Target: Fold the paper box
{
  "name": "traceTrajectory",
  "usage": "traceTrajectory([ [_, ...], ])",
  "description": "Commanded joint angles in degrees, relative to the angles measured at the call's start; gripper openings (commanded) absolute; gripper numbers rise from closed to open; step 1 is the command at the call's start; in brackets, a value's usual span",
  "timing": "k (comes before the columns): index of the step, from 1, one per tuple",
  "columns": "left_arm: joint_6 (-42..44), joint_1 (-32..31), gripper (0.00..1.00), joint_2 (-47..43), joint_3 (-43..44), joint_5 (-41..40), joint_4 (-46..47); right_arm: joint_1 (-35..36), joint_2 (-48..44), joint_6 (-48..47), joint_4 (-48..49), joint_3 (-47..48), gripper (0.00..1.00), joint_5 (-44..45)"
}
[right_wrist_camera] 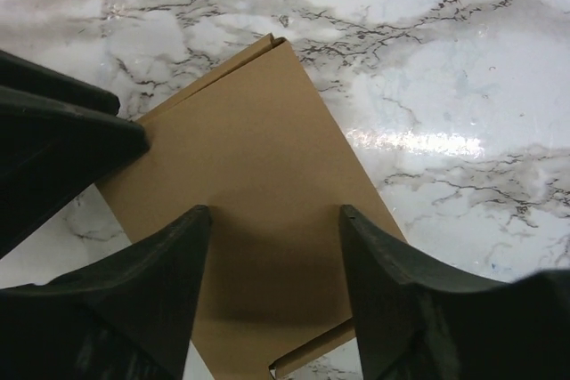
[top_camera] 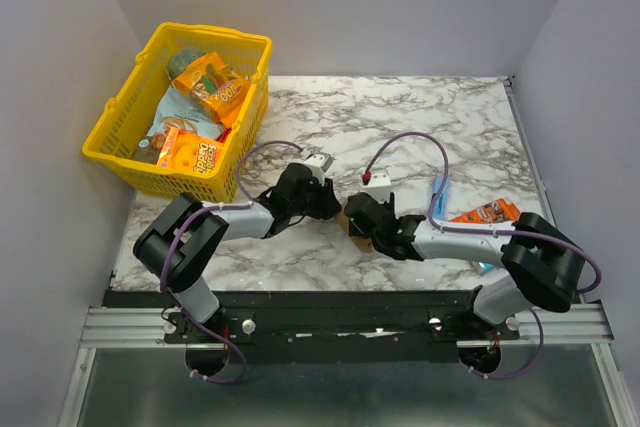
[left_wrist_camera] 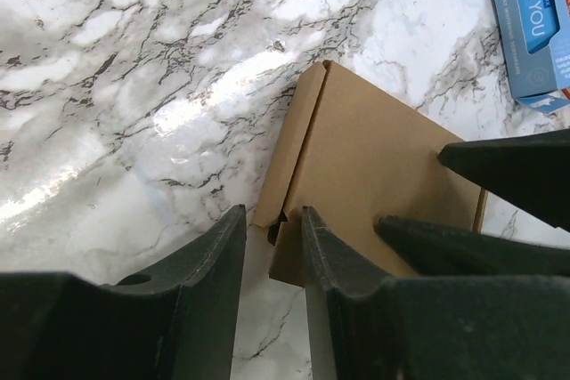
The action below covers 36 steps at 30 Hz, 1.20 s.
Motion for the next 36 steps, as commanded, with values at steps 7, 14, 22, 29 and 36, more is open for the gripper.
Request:
traceTrajectory([
  [7,-0.22,1.10,0.68,-9.29,3.87,-0.59,-11.49,7.12,-8.95,-15.89,-1.33,0.10,0.77,1.91],
  [14,-1.44,5.05,0.80,-12.64,0.27,-3.05,-12.54,7.73,-6.24,-24.44,3.06,-0.87,0.80,-3.81],
  [22,-2.59,6.91,0.80,-15.55,-6.76,-3.14,-8.94,8.00,0.96,-27.26,3.51,3.26,0.80,-6.37],
  [29,-2.15,7.70,0.80,-16.78,-9.66,-3.23,-7.27,9.05,10.72,-23.58,-4.12,10.29,0.76,5.04],
  [36,-1.98,8.84,0.80,-17.39,-10.81,-2.70,-5.96,8.96,16.35,-16.80,-14.16,15.48,0.64,15.42],
])
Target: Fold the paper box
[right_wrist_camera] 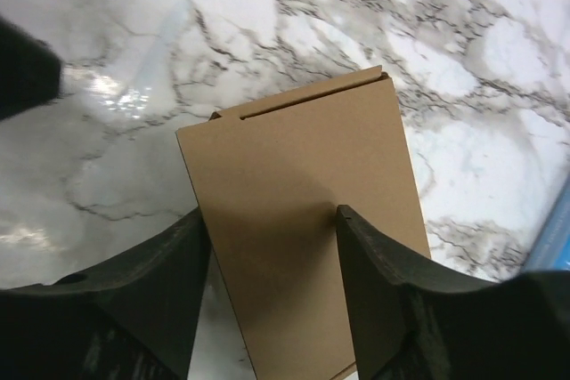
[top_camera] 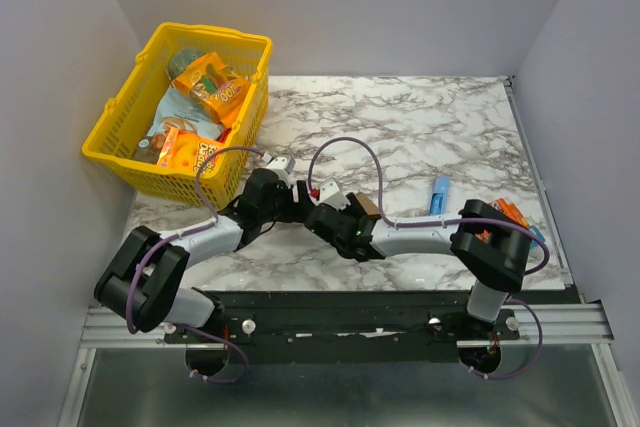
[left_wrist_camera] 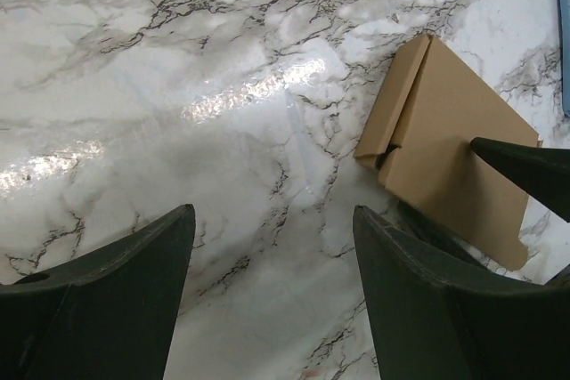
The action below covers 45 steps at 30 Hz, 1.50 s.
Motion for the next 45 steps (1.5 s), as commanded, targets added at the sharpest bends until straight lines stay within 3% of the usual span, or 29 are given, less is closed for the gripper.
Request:
traceTrajectory([
  [1,-0.10,0.93,0.80,-1.26,-1.21,-0.23,2.18,0.29,2.58,3.64,-7.93,2.32,0.63,9.02],
  [4,-0.10,1.19,0.80,-1.26,-1.30,0.21,2.71,0.46,3.55,2.32,-8.02,2.24,0.59,8.59],
  [9,-0.19,1.45,0.80,-1.44,-1.48,1.44,3.58,0.46,5.40,0.47,-8.37,2.76,0.41,7.36],
  [15,0.34,1.45,0.81,-5.39,-3.59,3.20,5.78,0.37,-2.41,-1.02,-7.85,0.31,0.30,0.43],
  [28,-0.19,1.37,0.80,-20.93,-4.99,10.76,3.06,-6.03,-21.32,-6.12,-7.41,-2.42,0.24,-28.03],
  [31,0.69,1.19,0.80,-20.87,-6.40,10.50,4.20,-7.97,-22.20,-7.34,-7.05,-3.39,0.25,-28.16],
  [34,0.00,1.10,0.80,-18.76,-6.31,8.92,2.10,-7.80,-22.29,-8.41,-9.68,-1.99,0.37,-25.97],
  [37,-0.10,1.10,0.80,-18.58,-6.22,8.39,1.83,-5.87,-20.80,-6.48,-13.38,-0.67,0.54,-21.75],
  [38,-0.10,1.10,0.80,-18.49,-6.05,8.13,1.83,-4.13,-19.40,-5.51,-14.08,-0.49,0.66,-20.78],
  [45,-0.71,1.10,0.80,-17.09,-5.61,8.03,1.38,2.83,-7.20,6.62,-21.11,4.25,0.74,-3.21],
])
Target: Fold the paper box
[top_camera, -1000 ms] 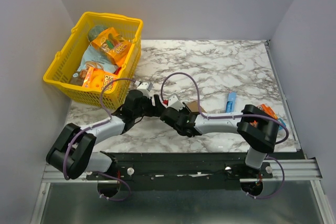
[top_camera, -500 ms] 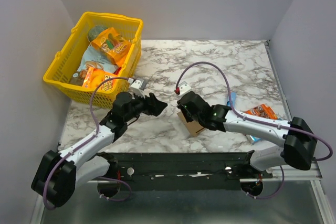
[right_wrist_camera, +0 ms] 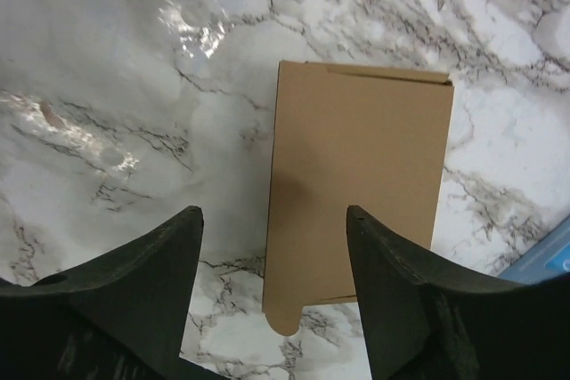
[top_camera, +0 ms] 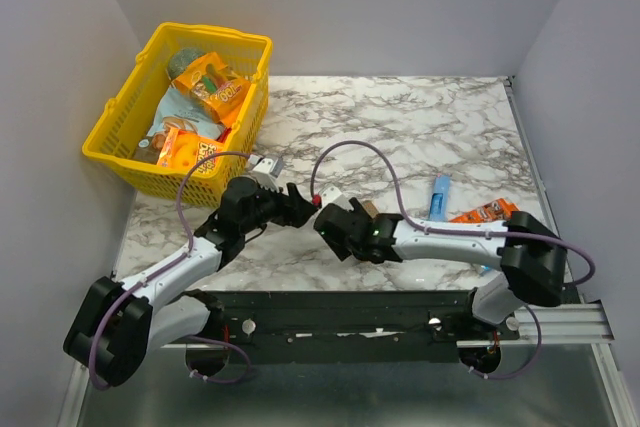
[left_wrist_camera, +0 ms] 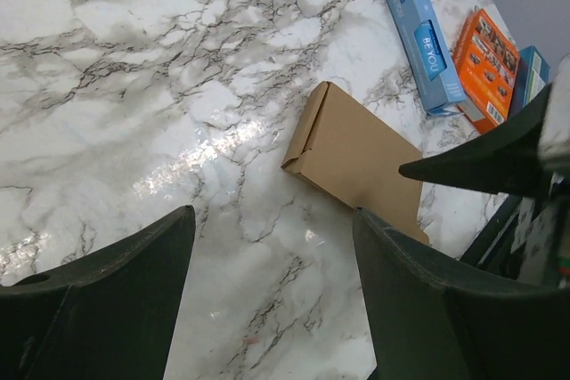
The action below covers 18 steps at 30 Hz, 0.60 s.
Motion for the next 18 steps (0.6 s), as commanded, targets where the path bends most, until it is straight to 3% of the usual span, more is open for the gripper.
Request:
traceTrajectory([
  [1,-0.65,0.08,0.80,1.06,0.05,0.14,-0.16,2.88,7.88,8.33,-8.02,4.69,0.74,13.63],
  [7,-0.73,0.08,0.80,0.88,-0.12,0.15,0.01,4.99,16.14,8.60,-9.17,8.30,0.69,20.32],
  [11,-0.74,0.08,0.80,0.71,-0.12,0.15,0.01,5.25,20.54,10.00,-13.12,10.50,0.55,25.50],
  [18,-0.73,0.08,0.80,0.62,0.05,-0.03,-0.07,5.78,20.82,9.30,-11.72,8.13,0.31,26.22],
])
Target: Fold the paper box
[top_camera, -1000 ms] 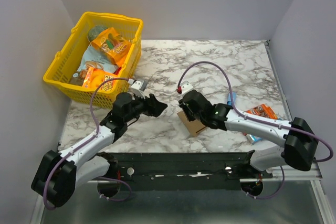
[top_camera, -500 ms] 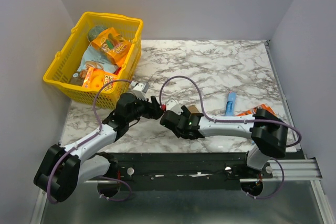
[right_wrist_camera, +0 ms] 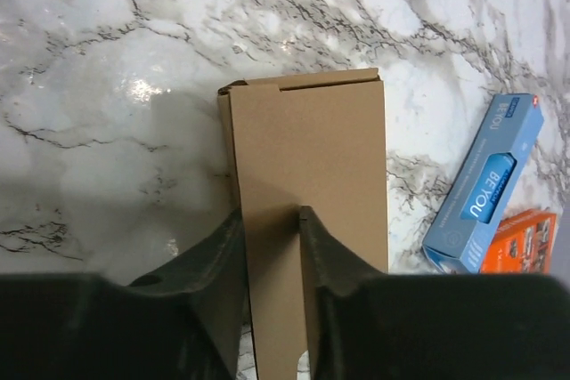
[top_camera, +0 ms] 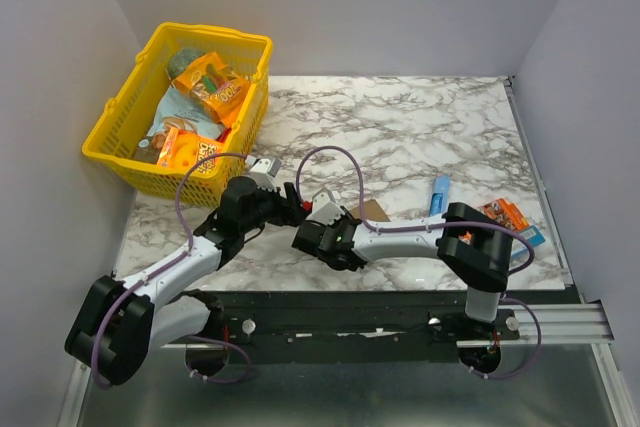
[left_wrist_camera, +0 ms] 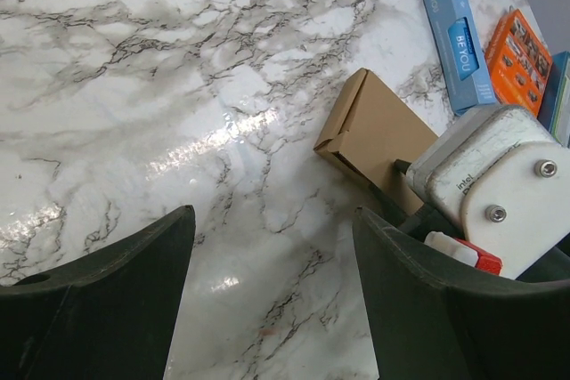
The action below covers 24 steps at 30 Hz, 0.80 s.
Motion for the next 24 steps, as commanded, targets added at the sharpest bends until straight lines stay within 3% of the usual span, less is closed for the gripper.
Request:
traceTrajectory([
  [1,-0.12,-0.65,0.80,-0.23,0.07,1.74,2.11,0.80,1.12,-0.58,-1.21,-1.14,0.28,1.89],
  [9,-0.30,-0.65,0.81,-1.73,0.51,1.83,0.71,0.80,-3.87,-5.15,-0.94,-1.23,0.06,-2.06],
  [14,-0.21,-0.65,0.81,-2.61,0.25,2.36,1.23,0.71,-13.18,-10.06,2.56,-3.07,0.05,-9.25],
  [24,-0.12,-1.35,0.81,-2.42,-3.88,10.09,11.68,-2.27,-20.92,-15.34,4.77,-3.25,0.03,-25.26],
])
